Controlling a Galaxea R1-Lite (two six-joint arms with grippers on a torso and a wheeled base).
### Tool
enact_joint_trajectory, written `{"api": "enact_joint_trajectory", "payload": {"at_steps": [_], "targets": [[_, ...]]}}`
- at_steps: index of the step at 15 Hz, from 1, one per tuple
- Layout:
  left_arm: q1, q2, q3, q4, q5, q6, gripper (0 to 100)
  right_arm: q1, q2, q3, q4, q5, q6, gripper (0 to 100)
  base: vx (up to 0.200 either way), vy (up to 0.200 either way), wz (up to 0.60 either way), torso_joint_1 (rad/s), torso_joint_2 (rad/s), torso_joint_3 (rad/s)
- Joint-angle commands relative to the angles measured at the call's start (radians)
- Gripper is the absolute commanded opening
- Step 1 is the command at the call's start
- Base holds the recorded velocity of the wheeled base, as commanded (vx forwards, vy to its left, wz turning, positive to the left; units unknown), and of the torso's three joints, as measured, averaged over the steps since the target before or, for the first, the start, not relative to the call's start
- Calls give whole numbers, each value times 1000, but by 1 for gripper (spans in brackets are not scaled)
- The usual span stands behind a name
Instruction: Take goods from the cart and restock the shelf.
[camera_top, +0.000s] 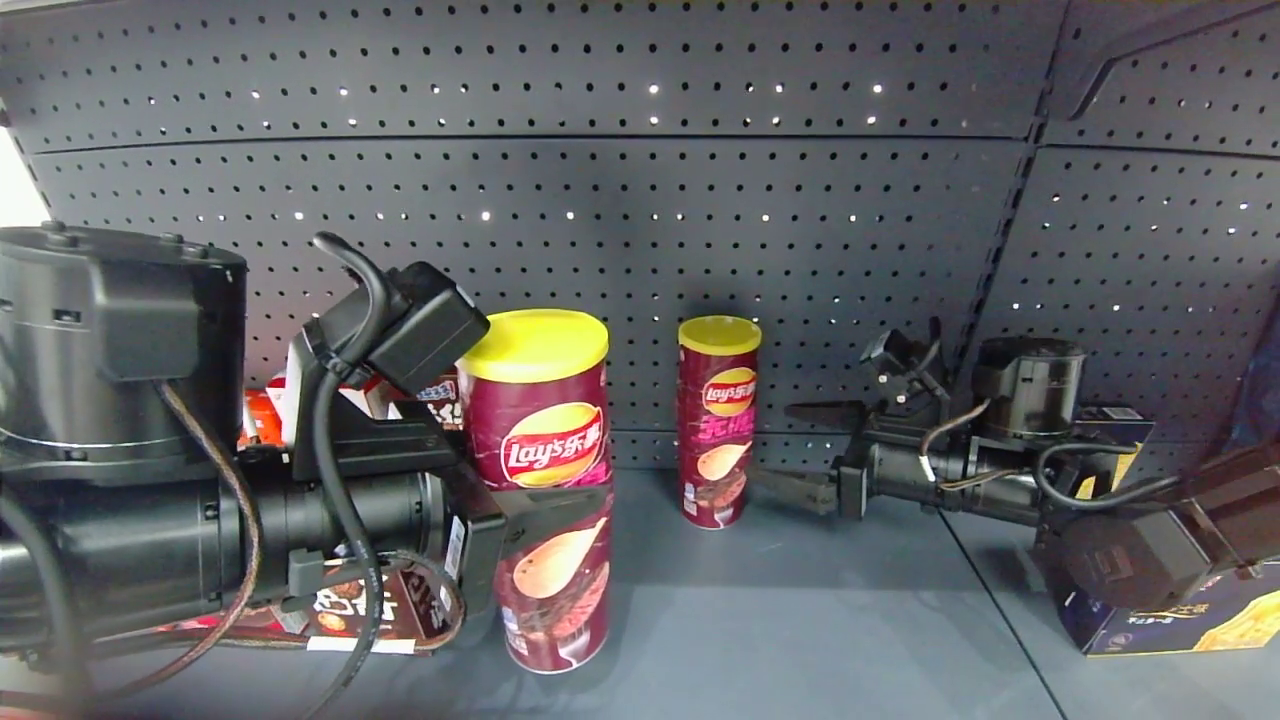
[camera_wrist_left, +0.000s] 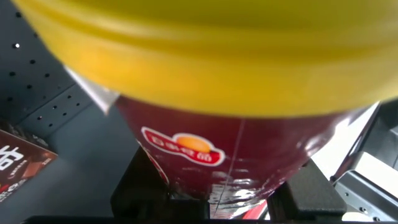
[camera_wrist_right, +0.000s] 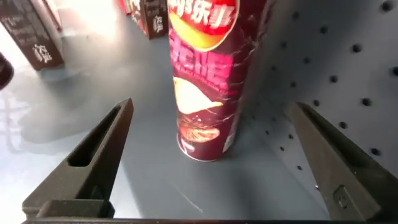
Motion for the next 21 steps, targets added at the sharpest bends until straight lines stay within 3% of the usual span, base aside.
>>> {"api": "enact_joint_trajectory", "payload": {"at_steps": [1,8,21], "targets": [[1,9,1,-1,0,0,0,3,42,-9,-22,13,-1,100,0,0,0,0,0,0],[7,18,-2,-1,0,0,0,22,117,-43,-66,56,3,100,0,0,0,0,0,0],[9,32,-1,-23,0,0,0,68,269,-184,-66,21,6,100,0,0,0,0,0,0]]}}
